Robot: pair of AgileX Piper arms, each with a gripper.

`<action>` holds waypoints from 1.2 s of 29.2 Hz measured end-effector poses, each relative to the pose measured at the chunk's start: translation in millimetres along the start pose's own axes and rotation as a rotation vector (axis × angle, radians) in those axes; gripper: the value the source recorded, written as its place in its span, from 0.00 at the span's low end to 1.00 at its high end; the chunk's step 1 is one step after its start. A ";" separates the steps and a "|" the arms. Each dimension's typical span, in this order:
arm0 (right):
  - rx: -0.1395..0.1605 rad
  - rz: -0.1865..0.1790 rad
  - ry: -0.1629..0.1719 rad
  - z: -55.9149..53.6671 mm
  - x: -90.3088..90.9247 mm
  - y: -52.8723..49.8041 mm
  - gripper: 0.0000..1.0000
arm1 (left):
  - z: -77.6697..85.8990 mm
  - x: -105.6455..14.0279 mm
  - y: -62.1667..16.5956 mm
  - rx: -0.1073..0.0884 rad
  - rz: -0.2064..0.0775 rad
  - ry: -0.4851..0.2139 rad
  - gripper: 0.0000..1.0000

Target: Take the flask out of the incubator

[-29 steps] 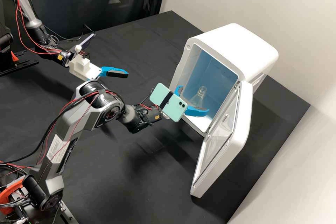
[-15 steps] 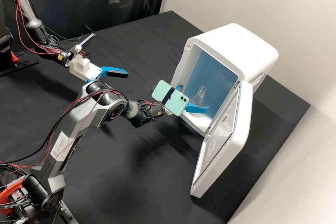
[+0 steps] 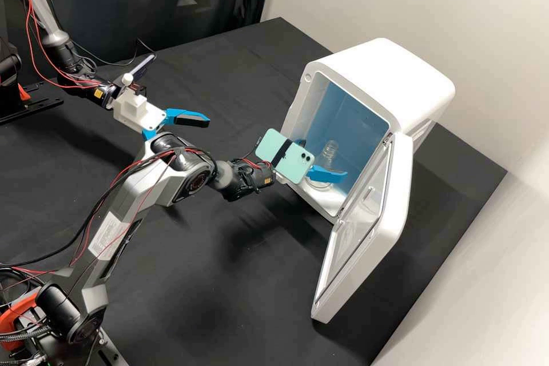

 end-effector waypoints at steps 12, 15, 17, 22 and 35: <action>-0.001 -0.025 -0.015 3.4 17.8 -9.1 1.00 | 0.6 -0.9 3.2 0.001 0.011 -0.002 1.00; 0.002 -0.030 -0.021 5.4 20.5 -9.9 1.00 | 0.8 -1.2 3.9 0.002 0.013 -0.002 1.00; 0.003 -0.030 -0.022 5.2 20.9 -9.8 0.00 | 0.8 -1.3 4.3 0.002 0.015 -0.002 1.00; 0.006 -0.031 -0.025 5.5 20.9 -9.8 0.00 | 0.8 -1.3 4.3 0.002 0.015 -0.002 1.00; 0.005 -0.032 -0.026 6.0 20.9 -10.6 0.00 | 0.8 -1.3 4.3 0.002 0.015 -0.002 1.00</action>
